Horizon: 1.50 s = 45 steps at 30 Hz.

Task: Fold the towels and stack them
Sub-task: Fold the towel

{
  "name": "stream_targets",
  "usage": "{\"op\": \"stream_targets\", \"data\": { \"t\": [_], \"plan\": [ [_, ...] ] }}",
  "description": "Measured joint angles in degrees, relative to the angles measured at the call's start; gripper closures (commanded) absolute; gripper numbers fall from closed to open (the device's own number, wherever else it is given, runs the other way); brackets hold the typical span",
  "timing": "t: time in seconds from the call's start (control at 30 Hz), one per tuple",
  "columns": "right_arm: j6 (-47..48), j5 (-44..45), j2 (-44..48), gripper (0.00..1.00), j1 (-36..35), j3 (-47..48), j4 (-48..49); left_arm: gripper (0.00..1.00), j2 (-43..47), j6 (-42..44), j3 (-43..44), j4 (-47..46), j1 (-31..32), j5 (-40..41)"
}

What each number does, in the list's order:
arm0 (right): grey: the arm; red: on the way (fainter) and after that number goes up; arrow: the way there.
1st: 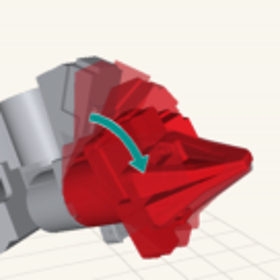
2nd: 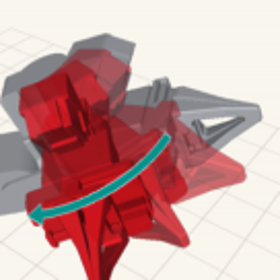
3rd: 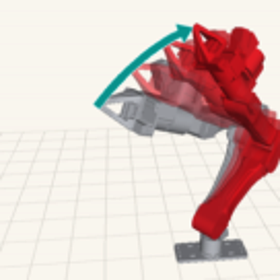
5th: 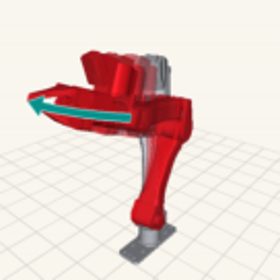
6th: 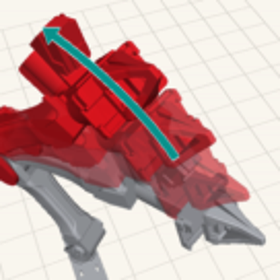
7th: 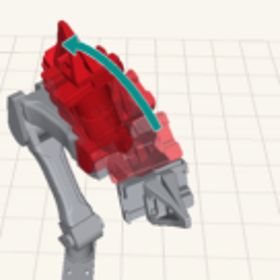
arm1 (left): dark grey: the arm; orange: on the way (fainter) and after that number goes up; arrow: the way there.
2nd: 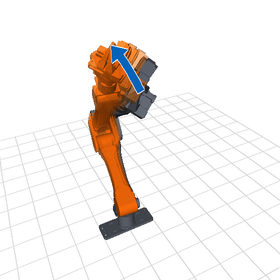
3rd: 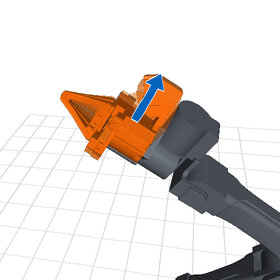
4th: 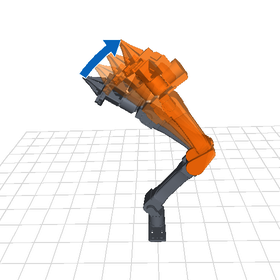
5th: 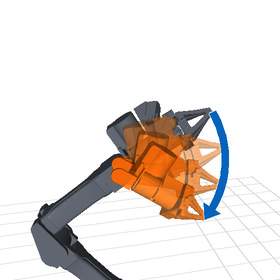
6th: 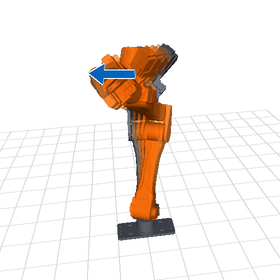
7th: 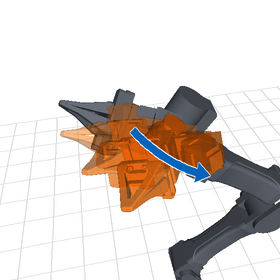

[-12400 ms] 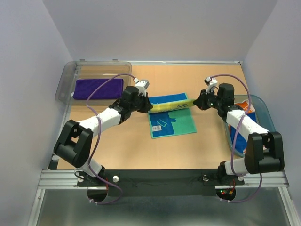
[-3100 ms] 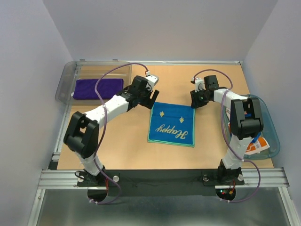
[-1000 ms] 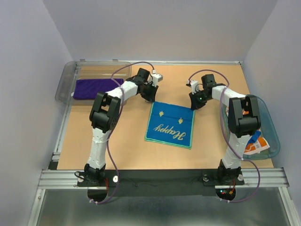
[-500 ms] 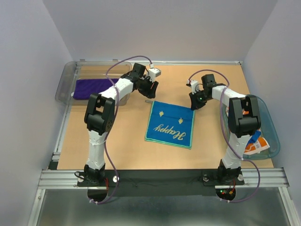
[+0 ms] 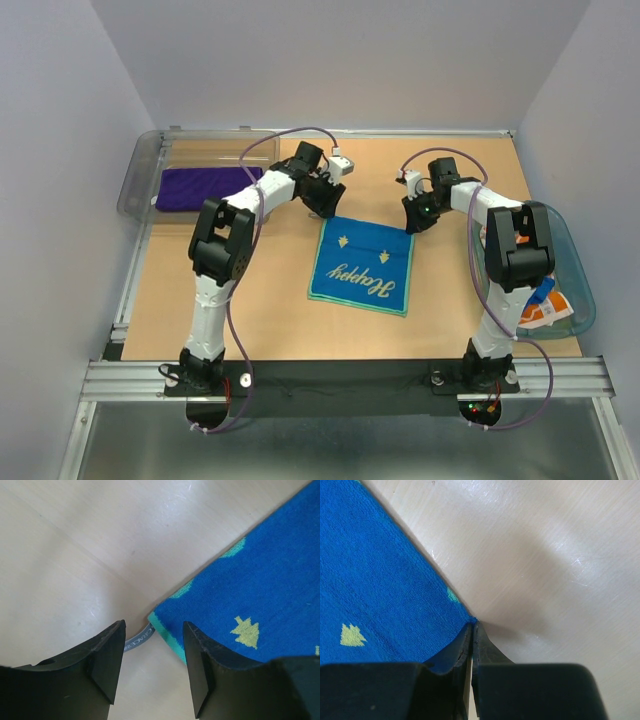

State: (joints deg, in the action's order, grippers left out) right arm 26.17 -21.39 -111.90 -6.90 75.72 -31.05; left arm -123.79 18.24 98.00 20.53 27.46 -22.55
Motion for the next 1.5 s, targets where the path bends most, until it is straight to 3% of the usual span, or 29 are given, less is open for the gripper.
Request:
{"op": "stream_targets", "data": {
  "t": [0.43, 1.03, 1.33, 1.5],
  "plan": [
    [0.0, 0.3, 0.0, 0.98, -0.3, 0.0, 0.0, 0.45, -4.0, 0.7, 1.5, 0.7, 0.7, 1.8],
    [0.0, 1.1, 0.1, 0.98, -0.3, 0.0, 0.0, 0.60, -5.6, -0.8, 3.8, 2.0, 1.3, 4.3],
    [0.0, 1.9, 0.2, 0.98, -0.7, 0.0, 0.0, 0.60, -5.7, -1.4, 3.8, 1.9, 1.5, 4.6],
    [0.0, 1.9, 0.2, 0.98, -0.7, 0.0, 0.0, 0.70, -5.8, -2.3, 3.8, 1.8, 2.2, 4.8]
  ]
}}
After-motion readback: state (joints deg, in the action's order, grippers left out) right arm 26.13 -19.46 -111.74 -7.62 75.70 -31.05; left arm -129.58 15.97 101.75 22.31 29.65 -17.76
